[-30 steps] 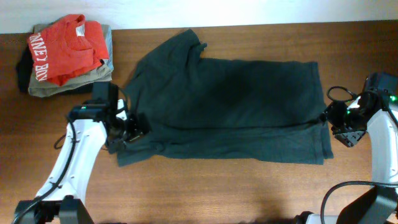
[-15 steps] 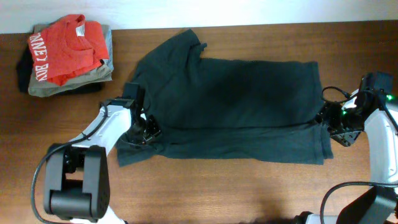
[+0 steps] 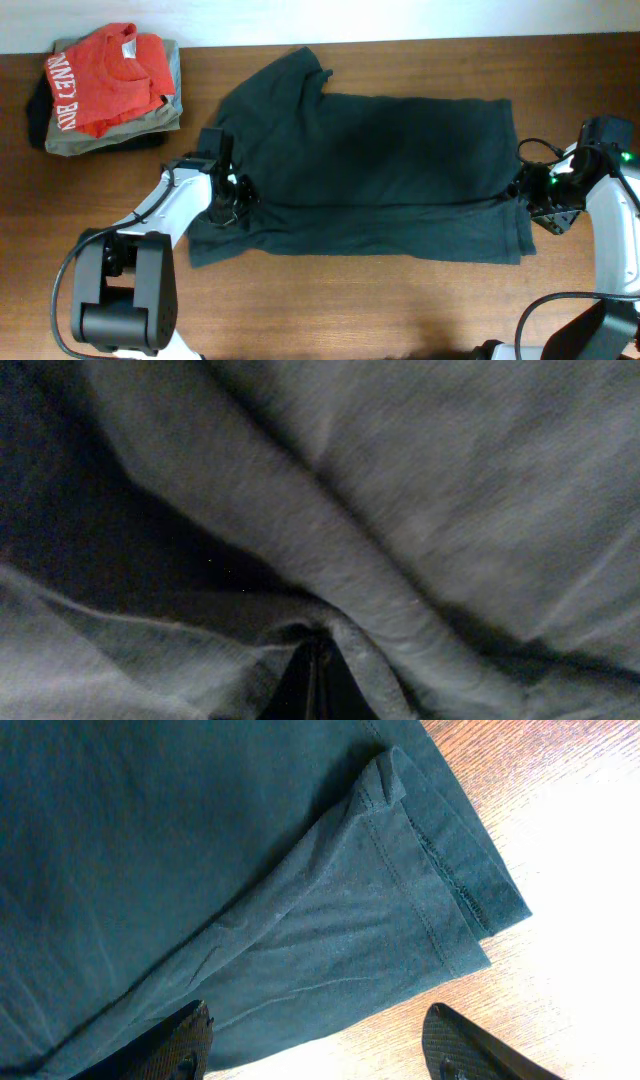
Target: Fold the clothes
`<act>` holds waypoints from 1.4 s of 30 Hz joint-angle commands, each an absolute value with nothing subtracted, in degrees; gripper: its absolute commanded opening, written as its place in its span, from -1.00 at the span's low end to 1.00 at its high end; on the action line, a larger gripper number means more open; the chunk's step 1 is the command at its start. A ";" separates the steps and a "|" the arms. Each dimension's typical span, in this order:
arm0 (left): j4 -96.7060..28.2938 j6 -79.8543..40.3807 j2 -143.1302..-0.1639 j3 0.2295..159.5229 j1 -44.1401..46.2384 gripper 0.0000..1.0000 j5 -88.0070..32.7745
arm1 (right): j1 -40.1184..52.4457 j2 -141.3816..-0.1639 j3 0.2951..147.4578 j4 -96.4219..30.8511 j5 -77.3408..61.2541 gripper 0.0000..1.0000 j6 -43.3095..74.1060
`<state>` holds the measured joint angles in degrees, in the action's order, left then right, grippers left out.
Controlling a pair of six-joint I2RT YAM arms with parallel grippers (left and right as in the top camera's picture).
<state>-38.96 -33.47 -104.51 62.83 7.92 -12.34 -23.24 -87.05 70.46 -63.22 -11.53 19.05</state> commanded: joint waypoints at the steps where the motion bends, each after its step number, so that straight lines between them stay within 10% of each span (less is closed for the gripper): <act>1: -36.62 -33.23 -104.88 65.04 8.25 -0.99 -14.22 | -22.87 -86.89 71.48 -63.02 -11.38 0.42 18.63; 16: -13.82 -33.21 -104.90 66.61 13.50 -0.95 -8.12 | -22.87 -88.38 71.46 -62.76 -11.38 0.41 18.63; 17: -12.69 -33.19 -104.90 66.61 13.50 -0.74 -7.79 | -22.87 -88.40 71.48 -62.83 -11.38 0.41 18.63; 18: -11.51 -33.17 -104.90 66.61 13.50 0.64 -7.62 | -22.87 -88.40 71.46 -63.07 -11.38 0.41 18.63; 19: -11.16 -33.10 -104.90 66.61 13.50 0.98 -7.60 | -22.87 -88.40 71.46 -63.26 -11.38 0.41 18.61; 22: -13.78 -29.87 -104.77 66.83 13.30 0.99 -7.66 | -22.87 -88.40 71.46 -63.35 -11.40 0.41 18.20; 26: -32.58 -29.41 -102.52 70.98 10.52 0.98 -7.66 | -22.81 -88.51 71.37 -63.68 -11.42 0.40 16.69; 31: -51.88 -23.42 -101.36 71.35 9.52 -0.56 -5.82 | -21.37 -88.62 66.63 -58.43 -12.01 -0.44 16.75; 35: -51.90 -23.49 -103.61 70.37 9.52 -0.98 -3.62 | -17.12 -90.94 62.85 -53.32 -12.05 -0.64 16.99; 42: -51.11 -23.46 -114.93 70.37 7.70 -0.98 -1.61 | -15.29 -101.21 62.78 -50.87 -10.57 -0.85 17.80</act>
<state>-51.00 -24.18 -111.33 71.02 9.41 -3.16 -15.64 -98.56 63.31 -51.42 -11.73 17.58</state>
